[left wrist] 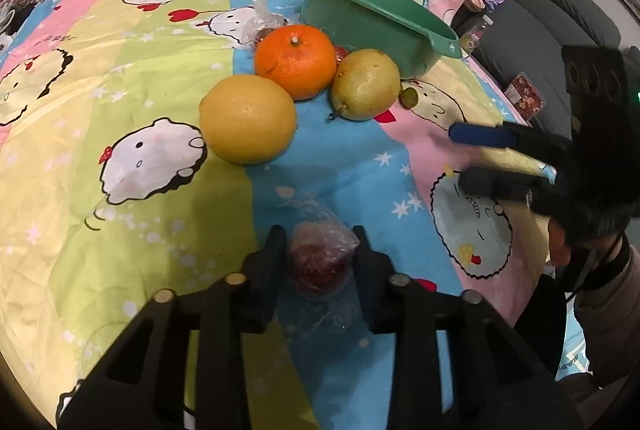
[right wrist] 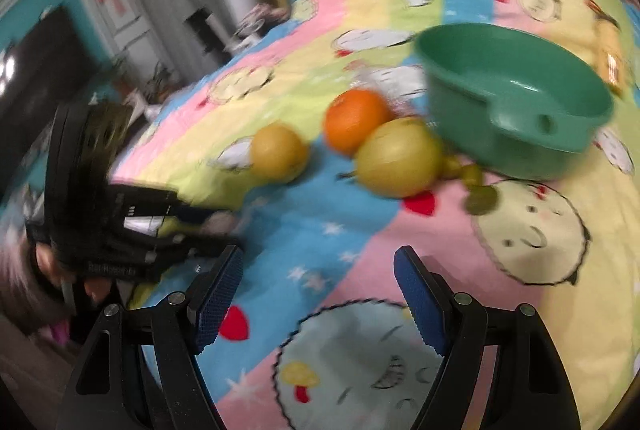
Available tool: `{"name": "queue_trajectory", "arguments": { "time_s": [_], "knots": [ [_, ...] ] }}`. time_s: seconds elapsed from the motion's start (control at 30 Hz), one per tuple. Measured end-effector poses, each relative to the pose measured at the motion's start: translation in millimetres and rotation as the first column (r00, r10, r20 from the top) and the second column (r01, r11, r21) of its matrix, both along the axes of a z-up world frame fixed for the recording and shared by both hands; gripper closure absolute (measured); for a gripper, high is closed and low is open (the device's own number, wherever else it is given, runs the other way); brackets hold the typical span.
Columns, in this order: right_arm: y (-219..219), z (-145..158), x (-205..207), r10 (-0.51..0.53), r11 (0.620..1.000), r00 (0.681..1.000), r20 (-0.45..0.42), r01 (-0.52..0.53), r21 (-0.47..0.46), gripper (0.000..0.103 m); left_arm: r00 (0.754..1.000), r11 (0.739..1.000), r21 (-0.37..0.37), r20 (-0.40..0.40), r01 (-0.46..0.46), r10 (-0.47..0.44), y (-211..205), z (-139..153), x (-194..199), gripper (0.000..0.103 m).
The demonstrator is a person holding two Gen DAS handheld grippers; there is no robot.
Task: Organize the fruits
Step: 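Lower the left tool onto the bagged red apple and close it, then grasp the bagged red fruit beside the orange with the right tool while the left holds the apple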
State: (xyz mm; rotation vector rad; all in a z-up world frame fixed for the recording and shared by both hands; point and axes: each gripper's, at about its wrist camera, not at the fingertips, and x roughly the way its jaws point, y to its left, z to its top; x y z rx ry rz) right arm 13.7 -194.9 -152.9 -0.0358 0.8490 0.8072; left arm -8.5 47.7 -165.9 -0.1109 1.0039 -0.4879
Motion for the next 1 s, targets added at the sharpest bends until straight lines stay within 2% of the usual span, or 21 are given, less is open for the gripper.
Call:
{"name": "queue_trajectory", "arguments": {
  "time_s": [0.13,0.33,0.47,0.57,0.67,0.7,0.8,0.87,0.93,1.0],
  "knots": [
    [-2.9,3.8,7.7,-0.038,0.999,0.999,0.012,0.038,0.028,0.023,1.000,1.000,-0.009,0.000,-0.005,0.005,1.1,-0.3,1.2,0.073],
    [11.6,7.2,14.4,-0.021,0.998,1.000,0.012,0.020,0.065,0.023,1.000,0.999,-0.035,-0.002,-0.016,0.016,4.0,-1.4,1.3,0.074],
    [34.4,26.9,34.9,-0.007,0.998,1.000,0.012,0.006,0.063,0.023,1.000,0.999,-0.039,0.000,-0.017,0.017,4.0,-1.2,0.6,0.074],
    [67.0,49.4,67.3,0.007,1.000,1.000,0.014,-0.007,-0.017,0.023,1.000,0.998,-0.051,-0.002,-0.021,0.021,5.7,-1.7,-0.1,0.074],
    [103.2,55.6,112.6,0.028,0.988,0.998,-0.047,-0.035,-0.153,0.031,1.000,0.998,-0.063,-0.001,-0.018,0.018,7.6,-1.4,-0.7,0.074],
    [116.6,53.2,129.2,0.039,0.978,0.995,-0.087,-0.056,-0.200,0.035,1.000,0.998,-0.068,-0.002,-0.016,0.016,8.4,-1.5,-0.5,0.074],
    [141.2,40.1,165.5,0.034,0.947,0.986,-0.163,-0.084,-0.309,0.037,1.000,0.997,-0.079,-0.002,-0.014,0.014,10.5,-2.2,0.2,0.074],
    [151.6,27.6,178.3,0.028,0.923,0.981,-0.192,-0.099,-0.371,0.039,1.000,0.996,-0.091,-0.005,-0.013,0.012,12.8,-3.5,0.3,0.074],
    [160.1,15.9,186.5,0.031,0.902,0.974,-0.227,-0.125,-0.413,0.049,1.000,0.995,-0.103,-0.008,-0.012,0.011,14.6,-4.4,0.7,0.074],
    [168.8,9.5,188.4,0.048,0.874,0.969,-0.242,-0.158,-0.460,0.052,1.000,0.994,-0.108,-0.008,-0.008,0.007,15.3,-5.1,0.3,0.073]
  ]
}}
